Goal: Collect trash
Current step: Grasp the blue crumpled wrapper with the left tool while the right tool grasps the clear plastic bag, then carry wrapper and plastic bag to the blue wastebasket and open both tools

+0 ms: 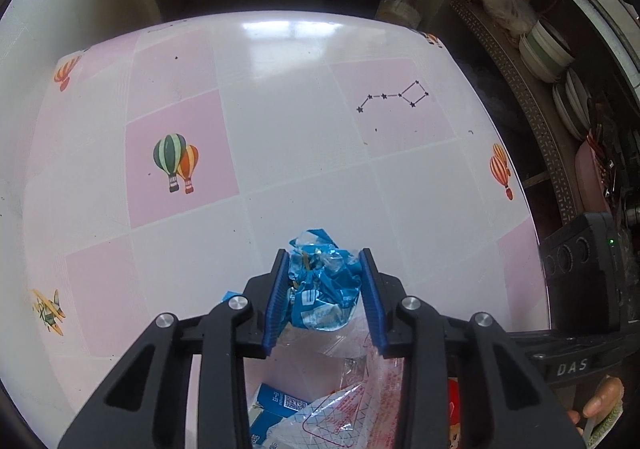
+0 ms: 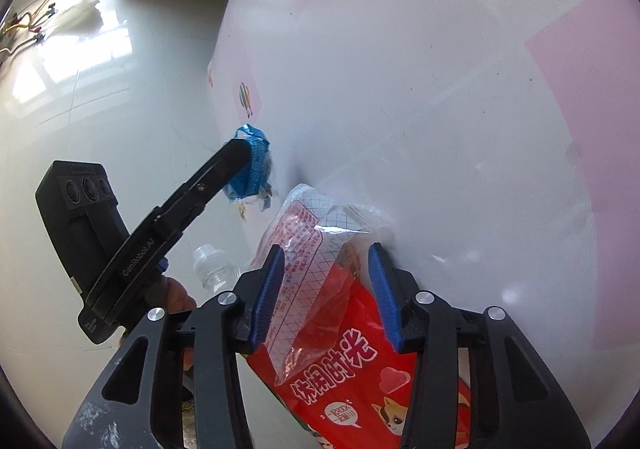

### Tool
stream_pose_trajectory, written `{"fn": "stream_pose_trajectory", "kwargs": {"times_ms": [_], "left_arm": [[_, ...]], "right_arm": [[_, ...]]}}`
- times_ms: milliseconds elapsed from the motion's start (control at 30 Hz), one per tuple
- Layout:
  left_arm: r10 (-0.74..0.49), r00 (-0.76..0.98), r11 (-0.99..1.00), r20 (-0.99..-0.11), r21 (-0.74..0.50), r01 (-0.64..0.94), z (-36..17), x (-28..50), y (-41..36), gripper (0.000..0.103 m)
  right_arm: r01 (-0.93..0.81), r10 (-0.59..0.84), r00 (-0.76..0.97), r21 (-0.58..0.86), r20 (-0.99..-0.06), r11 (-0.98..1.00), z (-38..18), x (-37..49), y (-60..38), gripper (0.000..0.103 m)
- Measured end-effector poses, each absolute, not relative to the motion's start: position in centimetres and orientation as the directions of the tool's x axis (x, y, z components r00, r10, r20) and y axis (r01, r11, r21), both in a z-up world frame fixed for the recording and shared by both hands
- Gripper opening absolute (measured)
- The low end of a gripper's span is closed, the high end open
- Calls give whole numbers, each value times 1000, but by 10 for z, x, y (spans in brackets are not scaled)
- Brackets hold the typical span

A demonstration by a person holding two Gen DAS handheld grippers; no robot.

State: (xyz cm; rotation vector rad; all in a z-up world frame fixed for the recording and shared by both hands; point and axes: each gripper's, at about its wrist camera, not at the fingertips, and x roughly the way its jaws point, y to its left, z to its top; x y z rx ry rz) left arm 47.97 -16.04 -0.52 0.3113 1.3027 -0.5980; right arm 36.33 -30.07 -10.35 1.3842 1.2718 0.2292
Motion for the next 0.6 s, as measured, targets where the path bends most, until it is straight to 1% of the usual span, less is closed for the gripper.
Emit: {"fn": "stream_pose_trajectory", "kwargs": {"times_ms": [67, 133, 200, 367, 600], "left_arm": [[-249, 154, 813, -956, -120, 570, 0, 480, -155, 33], [-264, 163, 815, -951, -129, 565, 5, 480, -153, 33], [-278, 171, 816, -945, -139, 561, 12, 479, -150, 33], [-312, 194, 820, -930, -161, 549, 26, 476, -139, 33], [-357, 237, 829, -903, -189, 526, 52, 474, -129, 33]], "right_arm": [[538, 770, 393, 805, -503, 251, -108, 364, -300, 29], [541, 780, 400, 811, -482, 224, -112, 364, -300, 18], [532, 796, 416, 827, -440, 179, -114, 360, -304, 12], [501, 805, 472, 861, -360, 92, -113, 361, -305, 2], [435, 790, 539, 900, -294, 39, -101, 363, -316, 0]]}}
